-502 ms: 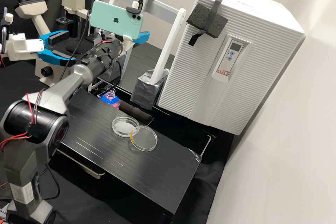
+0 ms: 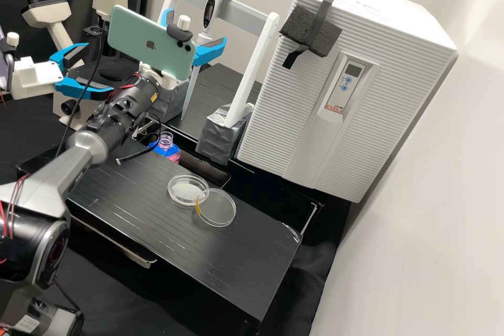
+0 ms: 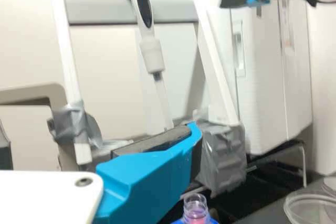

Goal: Use the pipette

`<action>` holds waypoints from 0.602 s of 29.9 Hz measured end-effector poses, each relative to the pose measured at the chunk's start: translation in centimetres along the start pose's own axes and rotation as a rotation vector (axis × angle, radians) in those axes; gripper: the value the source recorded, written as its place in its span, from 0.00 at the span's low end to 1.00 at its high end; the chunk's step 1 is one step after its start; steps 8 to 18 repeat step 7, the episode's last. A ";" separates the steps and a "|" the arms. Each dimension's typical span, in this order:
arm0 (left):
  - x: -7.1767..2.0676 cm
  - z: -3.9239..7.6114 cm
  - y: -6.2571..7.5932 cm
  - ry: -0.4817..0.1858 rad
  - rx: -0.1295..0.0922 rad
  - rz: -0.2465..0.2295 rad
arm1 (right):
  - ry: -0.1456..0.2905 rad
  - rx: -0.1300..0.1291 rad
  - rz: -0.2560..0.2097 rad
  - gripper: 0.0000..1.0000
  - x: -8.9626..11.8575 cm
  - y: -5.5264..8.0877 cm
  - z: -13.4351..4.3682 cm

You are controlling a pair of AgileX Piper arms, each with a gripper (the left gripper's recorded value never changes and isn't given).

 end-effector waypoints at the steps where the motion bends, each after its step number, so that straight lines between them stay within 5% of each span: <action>1: -0.17 0.0 0.1 -0.002 0.000 0.025 | 0.009 0.019 0.015 1.00 -0.2 0.0 0.1; 5: -0.74 0.2 0.3 -0.013 0.000 0.119 | 0.012 0.058 0.029 1.00 -0.9 -0.5 0.9; 18: -0.88 0.3 0.1 -0.013 -0.004 0.121 | 0.008 0.057 0.022 1.00 -1.1 -0.7 1.0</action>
